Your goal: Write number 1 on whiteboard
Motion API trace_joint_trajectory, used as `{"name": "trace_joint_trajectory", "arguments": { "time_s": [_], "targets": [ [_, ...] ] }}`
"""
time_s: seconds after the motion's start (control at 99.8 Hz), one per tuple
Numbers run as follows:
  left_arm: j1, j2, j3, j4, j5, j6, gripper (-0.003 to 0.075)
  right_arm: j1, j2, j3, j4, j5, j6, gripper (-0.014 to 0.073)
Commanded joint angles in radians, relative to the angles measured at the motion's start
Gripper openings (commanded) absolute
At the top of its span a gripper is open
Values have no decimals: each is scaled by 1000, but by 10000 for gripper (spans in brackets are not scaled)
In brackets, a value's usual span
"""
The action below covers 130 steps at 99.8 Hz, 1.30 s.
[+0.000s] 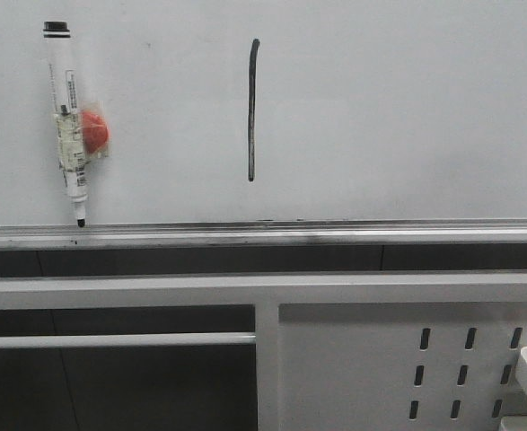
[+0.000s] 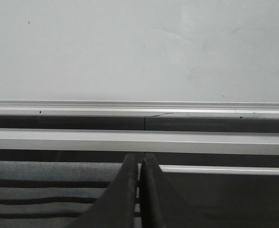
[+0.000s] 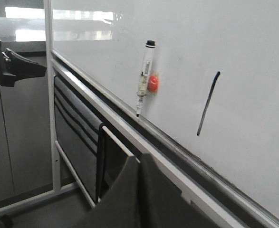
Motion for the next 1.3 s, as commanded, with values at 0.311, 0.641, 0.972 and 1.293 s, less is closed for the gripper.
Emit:
{"name": "trace_joint_trajectory", "arguments": {
  "time_s": [0.311, 0.641, 0.972, 1.293],
  "targets": [
    [-8, -21, 37, 5, -60, -9, -20, -409, -202, 114, -34, -81, 44, -59],
    [-8, -21, 37, 5, -60, -9, -20, -803, -348, 114, -296, 128, 355, -59],
    [-8, -21, 37, 5, -60, -9, -20, -863, -366, 114, -271, 407, 349, -59],
    [-8, -21, 37, 5, -60, -9, -20, -948, -379, 114, -268, 464, 349, -59]
  ]
}}
